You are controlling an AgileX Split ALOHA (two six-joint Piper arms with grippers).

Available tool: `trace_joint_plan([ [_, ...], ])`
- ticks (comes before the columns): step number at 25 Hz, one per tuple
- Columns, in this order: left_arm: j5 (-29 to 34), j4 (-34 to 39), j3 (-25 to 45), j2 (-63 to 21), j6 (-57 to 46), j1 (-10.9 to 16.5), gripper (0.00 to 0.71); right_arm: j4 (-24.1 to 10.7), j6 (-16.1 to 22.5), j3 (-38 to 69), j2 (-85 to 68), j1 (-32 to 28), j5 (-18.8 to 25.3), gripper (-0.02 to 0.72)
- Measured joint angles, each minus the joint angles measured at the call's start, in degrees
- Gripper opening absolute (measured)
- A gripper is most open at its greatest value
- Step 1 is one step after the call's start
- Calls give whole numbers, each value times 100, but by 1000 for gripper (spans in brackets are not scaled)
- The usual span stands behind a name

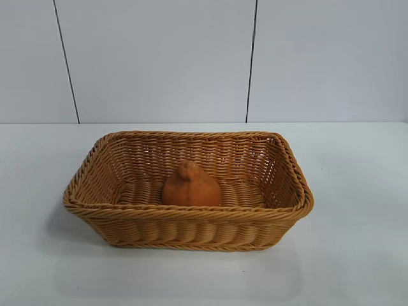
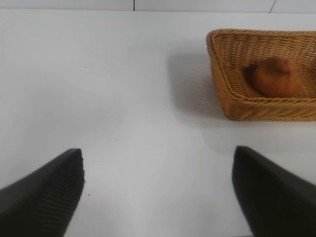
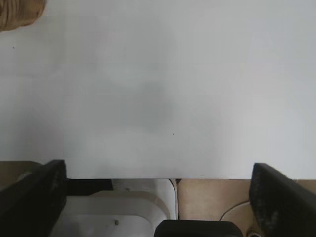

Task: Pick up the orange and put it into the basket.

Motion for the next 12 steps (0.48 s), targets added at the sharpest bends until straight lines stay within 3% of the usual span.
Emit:
trace_joint_plan([
  [5, 0, 0, 0, 0, 0, 0, 584, 0, 0, 554, -1774, 2, -684, 694],
  [12, 0, 0, 0, 0, 0, 0, 584, 0, 0, 641, -2896, 2, -722, 694],
])
